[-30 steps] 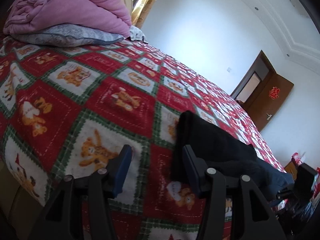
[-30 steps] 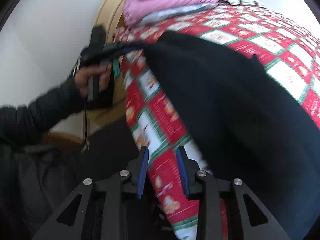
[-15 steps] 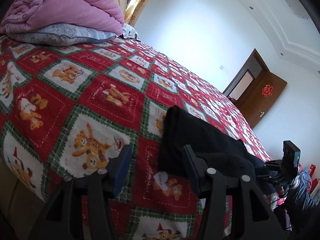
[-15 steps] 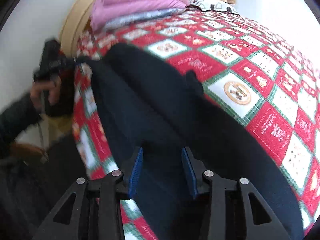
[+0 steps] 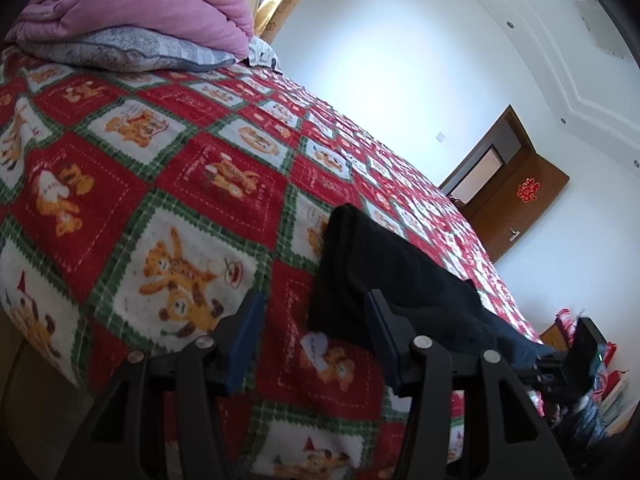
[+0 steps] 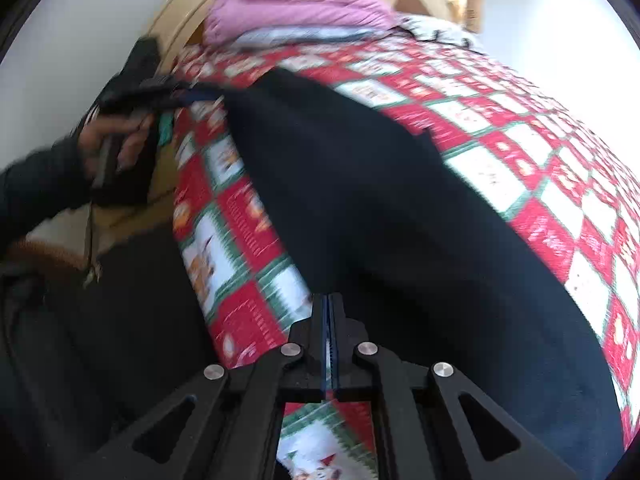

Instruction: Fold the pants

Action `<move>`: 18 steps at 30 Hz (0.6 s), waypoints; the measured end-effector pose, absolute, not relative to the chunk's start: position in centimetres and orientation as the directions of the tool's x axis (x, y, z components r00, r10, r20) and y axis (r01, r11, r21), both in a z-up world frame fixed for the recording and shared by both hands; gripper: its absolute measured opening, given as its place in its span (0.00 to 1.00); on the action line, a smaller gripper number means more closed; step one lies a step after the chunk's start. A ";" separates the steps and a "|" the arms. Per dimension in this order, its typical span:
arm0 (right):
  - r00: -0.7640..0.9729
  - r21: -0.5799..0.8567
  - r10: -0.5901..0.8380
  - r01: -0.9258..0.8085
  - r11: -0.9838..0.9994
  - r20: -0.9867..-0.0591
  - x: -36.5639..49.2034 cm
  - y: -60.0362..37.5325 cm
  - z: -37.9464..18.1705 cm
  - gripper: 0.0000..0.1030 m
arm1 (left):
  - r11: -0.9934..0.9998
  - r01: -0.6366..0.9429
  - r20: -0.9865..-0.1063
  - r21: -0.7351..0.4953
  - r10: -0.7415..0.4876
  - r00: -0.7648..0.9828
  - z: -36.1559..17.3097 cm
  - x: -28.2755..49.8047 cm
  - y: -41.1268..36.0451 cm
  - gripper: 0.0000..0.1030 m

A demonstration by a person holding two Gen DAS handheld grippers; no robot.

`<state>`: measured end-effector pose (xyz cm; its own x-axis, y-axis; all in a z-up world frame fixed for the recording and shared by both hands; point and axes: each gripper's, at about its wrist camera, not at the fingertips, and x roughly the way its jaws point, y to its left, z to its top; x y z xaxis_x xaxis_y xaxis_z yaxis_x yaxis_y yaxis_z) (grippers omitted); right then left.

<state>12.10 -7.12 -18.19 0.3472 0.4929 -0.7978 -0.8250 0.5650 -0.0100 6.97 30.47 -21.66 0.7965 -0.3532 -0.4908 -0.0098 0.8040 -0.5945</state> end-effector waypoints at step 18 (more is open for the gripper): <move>0.417 0.162 0.528 -0.651 0.741 -0.740 24.9 -4.2 -13.5 0.56 | 0.614 0.034 -0.404 -0.788 -0.559 0.724 -20.0 6.8 29.1 0.54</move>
